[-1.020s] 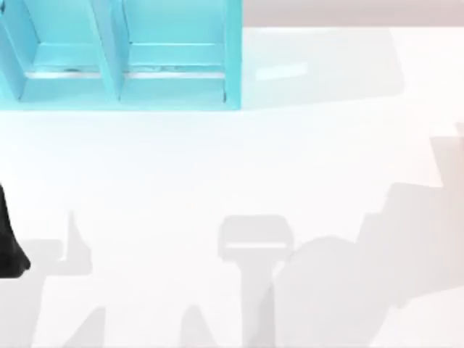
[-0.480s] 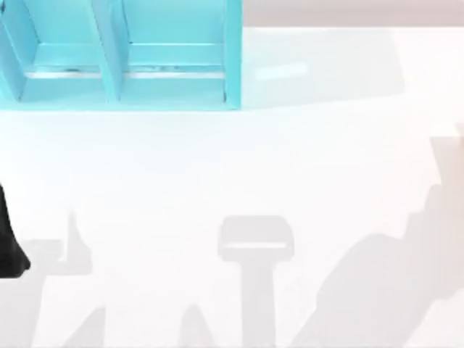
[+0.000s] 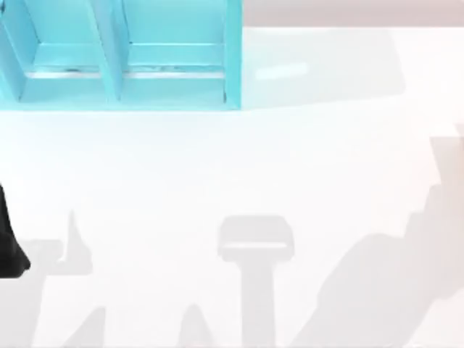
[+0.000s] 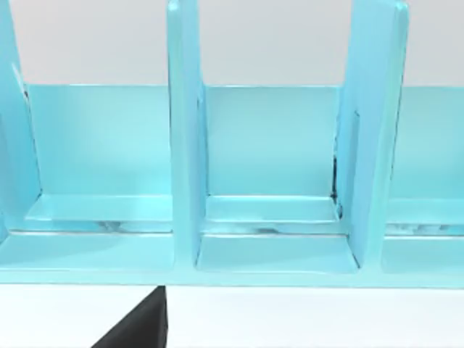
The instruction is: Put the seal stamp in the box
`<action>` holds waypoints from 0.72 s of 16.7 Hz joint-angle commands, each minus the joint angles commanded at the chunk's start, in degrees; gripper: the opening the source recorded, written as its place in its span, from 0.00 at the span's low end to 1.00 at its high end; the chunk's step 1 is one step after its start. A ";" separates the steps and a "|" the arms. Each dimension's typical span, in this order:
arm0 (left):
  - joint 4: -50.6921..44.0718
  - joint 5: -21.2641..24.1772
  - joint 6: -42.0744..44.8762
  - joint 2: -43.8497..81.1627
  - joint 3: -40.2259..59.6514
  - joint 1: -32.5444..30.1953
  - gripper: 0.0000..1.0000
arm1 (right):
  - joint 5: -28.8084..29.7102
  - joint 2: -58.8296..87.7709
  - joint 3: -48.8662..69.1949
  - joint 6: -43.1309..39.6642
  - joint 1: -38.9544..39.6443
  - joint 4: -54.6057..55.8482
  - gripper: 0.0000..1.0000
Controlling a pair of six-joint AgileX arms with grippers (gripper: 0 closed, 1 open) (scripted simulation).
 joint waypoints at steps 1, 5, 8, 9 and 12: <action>0.00 0.00 0.00 0.00 0.00 0.00 1.00 | 0.00 0.00 0.00 0.00 0.00 0.00 0.53; 0.00 0.00 0.00 0.00 0.00 0.00 1.00 | 0.00 0.00 0.00 0.00 0.00 0.00 0.83; 0.00 0.00 0.00 0.00 0.00 0.00 1.00 | 0.00 0.00 0.00 0.00 0.00 0.00 1.00; 0.00 0.00 0.00 0.00 0.00 0.00 1.00 | 0.00 0.00 0.00 0.00 0.00 0.00 1.00; 0.00 0.00 0.00 0.00 0.00 0.00 1.00 | 0.00 0.00 0.00 0.00 0.00 0.00 1.00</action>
